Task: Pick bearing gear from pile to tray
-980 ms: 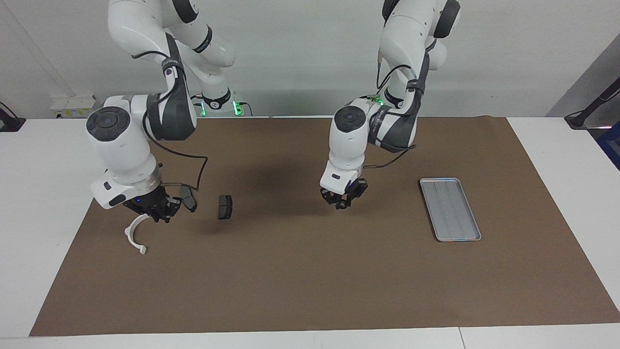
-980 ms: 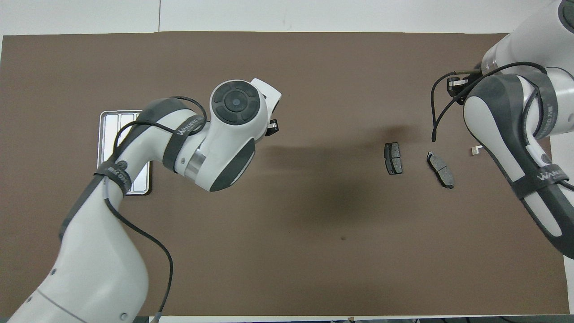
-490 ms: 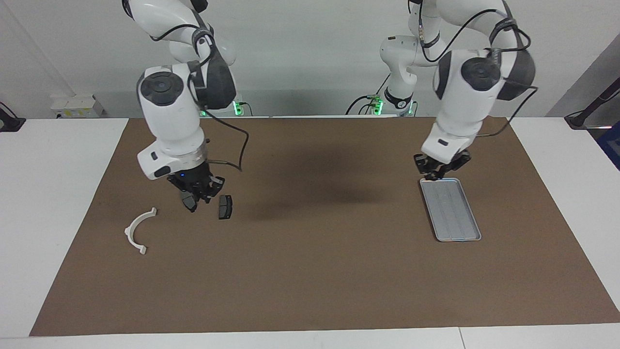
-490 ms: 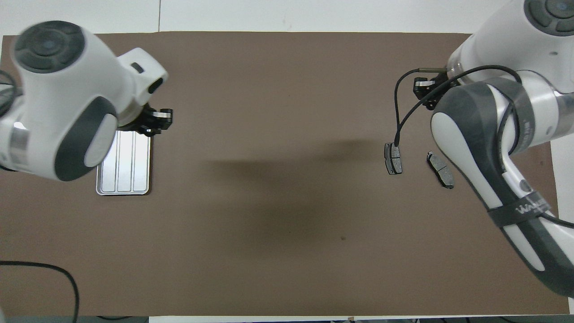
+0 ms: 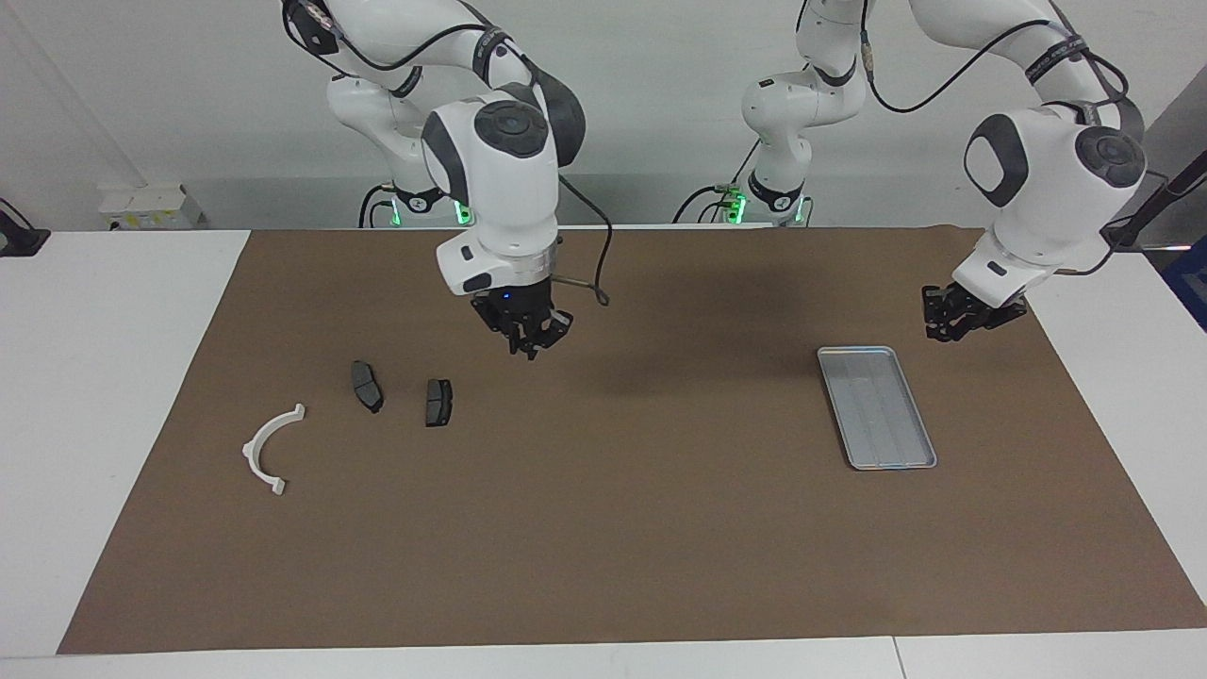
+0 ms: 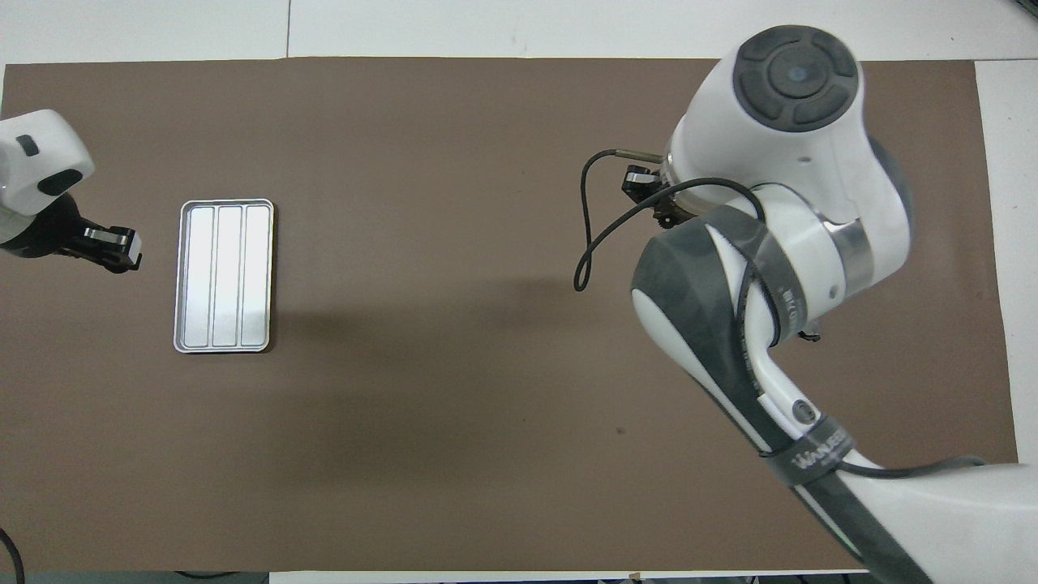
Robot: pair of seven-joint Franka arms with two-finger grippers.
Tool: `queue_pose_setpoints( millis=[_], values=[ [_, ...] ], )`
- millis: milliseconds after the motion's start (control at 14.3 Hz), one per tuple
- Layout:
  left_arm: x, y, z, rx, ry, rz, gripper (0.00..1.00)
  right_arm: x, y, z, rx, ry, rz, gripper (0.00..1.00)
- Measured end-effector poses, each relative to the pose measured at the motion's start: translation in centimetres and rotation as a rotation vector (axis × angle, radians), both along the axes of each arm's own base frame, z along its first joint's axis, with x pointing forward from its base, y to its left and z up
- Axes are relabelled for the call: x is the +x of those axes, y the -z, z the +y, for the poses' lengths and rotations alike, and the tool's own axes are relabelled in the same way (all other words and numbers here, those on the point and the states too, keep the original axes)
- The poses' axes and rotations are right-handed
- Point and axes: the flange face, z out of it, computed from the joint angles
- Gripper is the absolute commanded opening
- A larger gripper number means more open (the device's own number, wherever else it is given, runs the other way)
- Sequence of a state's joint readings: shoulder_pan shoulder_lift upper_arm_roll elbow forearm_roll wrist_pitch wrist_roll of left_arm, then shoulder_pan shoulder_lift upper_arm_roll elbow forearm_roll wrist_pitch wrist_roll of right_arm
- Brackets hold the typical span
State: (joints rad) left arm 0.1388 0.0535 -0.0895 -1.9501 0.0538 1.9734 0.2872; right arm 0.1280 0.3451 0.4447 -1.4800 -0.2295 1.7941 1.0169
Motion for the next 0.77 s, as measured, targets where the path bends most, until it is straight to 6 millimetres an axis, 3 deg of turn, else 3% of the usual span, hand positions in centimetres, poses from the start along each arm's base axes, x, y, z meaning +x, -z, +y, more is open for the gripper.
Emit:
queue_pose_setpoints(
  millis=[140, 280, 560, 770],
  values=[
    [-1.2, 3.0, -1.1, -0.001, 0.018, -0.01, 0.0, -1.0, 1.7, 3.0, 0.011, 0.027, 0.005, 0.0],
    [-1.9, 4.4, -1.4, -0.002, 0.025, -0.015, 0.0, -1.3, 4.2, 5.1, 0.025, 0.036, 0.018, 0.0],
    [-2.6, 6.3, -1.6, -0.003, 0.024, -0.05, 0.0, -0.9, 8.6, 6.2, 0.028, 0.028, 0.065, 0.0],
    [-2.9, 7.4, -2.7, -0.005, 0.006, -0.067, 0.0, -1.4, 12.3, 8.5, 0.03, 0.01, 0.07, 0.0]
  ],
)
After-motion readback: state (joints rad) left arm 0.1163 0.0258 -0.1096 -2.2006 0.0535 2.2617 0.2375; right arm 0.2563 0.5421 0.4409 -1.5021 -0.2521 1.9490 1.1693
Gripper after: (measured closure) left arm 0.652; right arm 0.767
